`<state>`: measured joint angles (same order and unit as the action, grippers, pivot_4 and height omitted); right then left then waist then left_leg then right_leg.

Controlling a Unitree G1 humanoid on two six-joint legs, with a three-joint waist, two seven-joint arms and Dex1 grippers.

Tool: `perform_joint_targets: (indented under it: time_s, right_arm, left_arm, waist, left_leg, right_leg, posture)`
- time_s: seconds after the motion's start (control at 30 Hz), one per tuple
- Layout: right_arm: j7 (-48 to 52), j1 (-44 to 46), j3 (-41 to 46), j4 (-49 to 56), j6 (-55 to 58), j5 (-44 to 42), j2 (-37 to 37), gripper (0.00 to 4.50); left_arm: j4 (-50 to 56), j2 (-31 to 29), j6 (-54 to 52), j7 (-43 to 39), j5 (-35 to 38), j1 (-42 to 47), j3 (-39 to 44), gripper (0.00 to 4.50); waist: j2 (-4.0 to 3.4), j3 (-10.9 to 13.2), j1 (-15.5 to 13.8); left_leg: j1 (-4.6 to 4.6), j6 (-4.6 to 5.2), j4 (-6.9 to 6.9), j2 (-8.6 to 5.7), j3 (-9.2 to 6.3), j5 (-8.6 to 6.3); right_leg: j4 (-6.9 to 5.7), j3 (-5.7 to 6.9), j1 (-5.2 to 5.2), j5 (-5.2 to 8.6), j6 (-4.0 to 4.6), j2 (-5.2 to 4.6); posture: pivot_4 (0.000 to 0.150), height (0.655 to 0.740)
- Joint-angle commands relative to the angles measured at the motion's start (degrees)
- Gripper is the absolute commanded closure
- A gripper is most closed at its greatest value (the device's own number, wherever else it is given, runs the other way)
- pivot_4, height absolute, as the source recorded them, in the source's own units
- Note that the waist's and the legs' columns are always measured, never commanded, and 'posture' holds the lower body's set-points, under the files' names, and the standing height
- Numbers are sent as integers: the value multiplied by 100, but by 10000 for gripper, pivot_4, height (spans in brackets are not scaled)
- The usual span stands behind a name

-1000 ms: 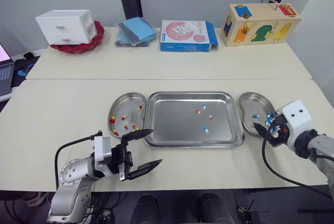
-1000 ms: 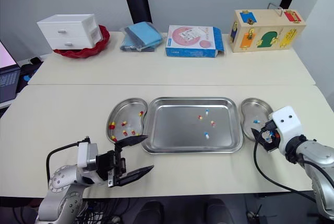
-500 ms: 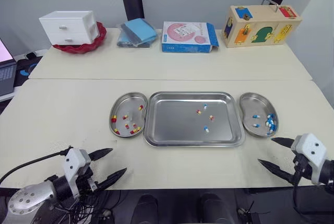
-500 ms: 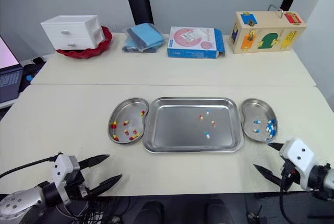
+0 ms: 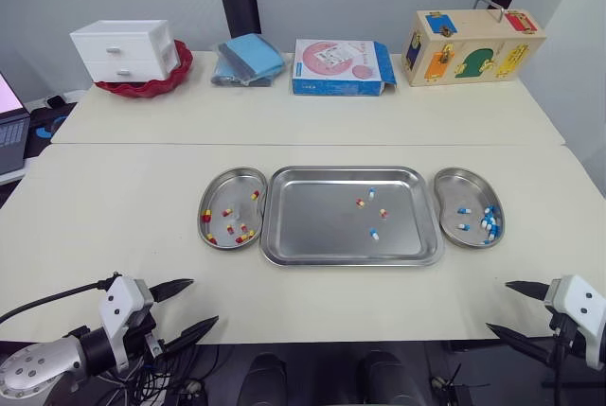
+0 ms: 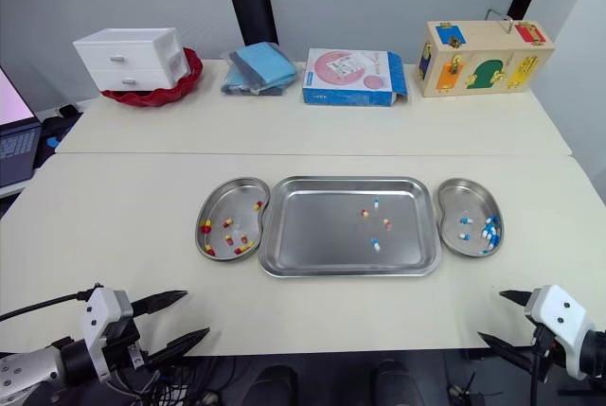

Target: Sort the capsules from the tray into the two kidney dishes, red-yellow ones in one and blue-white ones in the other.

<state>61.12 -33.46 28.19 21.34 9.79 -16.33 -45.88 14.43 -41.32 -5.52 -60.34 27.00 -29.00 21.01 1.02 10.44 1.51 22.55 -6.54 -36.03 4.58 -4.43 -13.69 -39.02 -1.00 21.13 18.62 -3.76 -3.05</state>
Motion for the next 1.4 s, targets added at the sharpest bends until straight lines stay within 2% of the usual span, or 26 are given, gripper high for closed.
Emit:
perform_joint_targets:
  time_s: [0.03,0.2,0.43,0.67,0.8,0.93,1.03,1.13,1.23,1.4]
  right_arm:
    - [-63,-126,53,197,-96,8,62,578]
    - [-154,-278,63,484,108,-96,120,578]
    - [-201,-768,220,992,217,-182,305,578]
    - [-517,-737,114,1757,613,-488,486,578]
    - [-938,-201,-245,2261,1152,-658,439,578]
    - [-2172,1599,-1413,2709,2780,-915,561,578]
    - [-2599,2613,-2209,2492,3406,-831,762,578]
    - [-2888,3275,-2739,2184,3734,-676,932,6625]
    - [-3124,4047,-3336,1823,4163,-483,1040,16978]
    - [-3393,4830,-3880,1406,4713,-269,1174,16978]
  left_arm:
    - [-42,-49,193,-248,159,79,185,0]
    - [307,-124,-6,-638,486,251,-42,0]
    - [594,114,-236,-376,516,1136,-650,0]
    - [567,307,-134,-377,462,1324,-933,0]
    - [501,398,29,-472,453,1391,-1018,0]
    - [449,445,183,-528,360,1453,-1195,0]
    - [443,480,216,-495,330,1512,-1281,0]
    - [455,523,215,-440,305,1577,-1341,0]
    - [484,544,216,-396,291,1596,-1386,0]
    - [523,555,211,-333,281,1605,-1456,0]
  waist:
    - [0,0,-1]
    - [0,-1,-4]
    - [-8,-7,-49]
    - [-13,-11,4]
    - [-12,-12,3]
    - [-6,-16,31]
    - [-6,-16,15]
    - [-4,-17,-38]
    - [-3,-17,-45]
    - [-5,-17,-12]
  left_leg:
    - [0,0,0,0,0,0]
    - [0,0,0,0,0,0]
    - [-2,0,-2,0,0,0]
    - [-5,0,-1,0,0,0]
    - [-6,-1,-2,0,0,1]
    - [-6,-1,-5,0,0,1]
    - [-7,-2,-5,0,0,2]
    - [6,-1,-4,0,-5,2]
    - [16,-1,-6,-1,-5,2]
    - [15,0,-3,0,-6,2]
  right_leg:
    - [0,0,0,0,0,0]
    - [-1,1,-1,0,0,0]
    - [-1,0,-4,-1,-2,0]
    - [-1,-4,-5,-1,-2,1]
    - [-3,-3,-6,-2,-2,1]
    - [-5,-5,-6,-4,-2,1]
    - [-5,-5,-5,-8,0,2]
    - [-3,2,2,-8,0,2]
    - [-2,1,11,-8,-1,1]
    - [-8,2,17,-9,-1,2]
  posture:
    - [1500,7078]
    - [1500,7078]
    - [1500,7078]
    - [1500,7078]
    - [1500,7078]
    - [1500,7078]
    - [1500,7078]
    - [1500,7078]
    - [1500,7078]
    - [1500,7078]
